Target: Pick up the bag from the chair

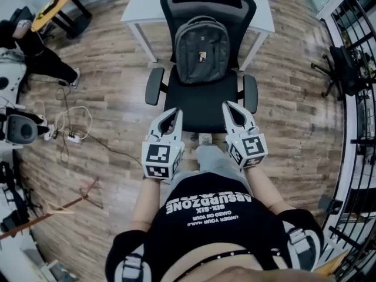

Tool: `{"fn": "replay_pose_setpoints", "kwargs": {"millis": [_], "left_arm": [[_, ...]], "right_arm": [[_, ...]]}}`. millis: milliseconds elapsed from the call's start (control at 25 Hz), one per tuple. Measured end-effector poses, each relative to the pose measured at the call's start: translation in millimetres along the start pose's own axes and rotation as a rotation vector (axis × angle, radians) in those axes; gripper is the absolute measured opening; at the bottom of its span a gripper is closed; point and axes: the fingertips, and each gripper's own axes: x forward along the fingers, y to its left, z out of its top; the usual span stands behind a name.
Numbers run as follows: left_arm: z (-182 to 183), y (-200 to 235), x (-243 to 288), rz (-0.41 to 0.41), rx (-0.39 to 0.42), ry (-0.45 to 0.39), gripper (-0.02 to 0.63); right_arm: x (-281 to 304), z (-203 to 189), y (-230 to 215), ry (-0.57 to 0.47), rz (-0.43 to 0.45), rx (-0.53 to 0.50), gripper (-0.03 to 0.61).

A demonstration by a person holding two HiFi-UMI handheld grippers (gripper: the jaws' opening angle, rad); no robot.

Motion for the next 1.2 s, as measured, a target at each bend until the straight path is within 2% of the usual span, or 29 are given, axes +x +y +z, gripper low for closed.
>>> {"fn": "replay_pose_setpoints", "kwargs": {"millis": [320,680,1200], "left_arm": [[19.9,16.7,60.8,-0.003,0.001,0.022,0.020],[31.9,50.6,116.4,0.046,0.005,0.038,0.020],[39.7,78.5,180.5,0.076,0.004,0.068,0.020]], "right_arm": [[47.6,3.7,-43.9,0.031,0.022,0.033,0.017],[108.8,12.5,-82.2,0.046,0.056,0.007,0.017],[167.6,16.8,-122.1,0.058,0.094,-0.011,0.017]]}}
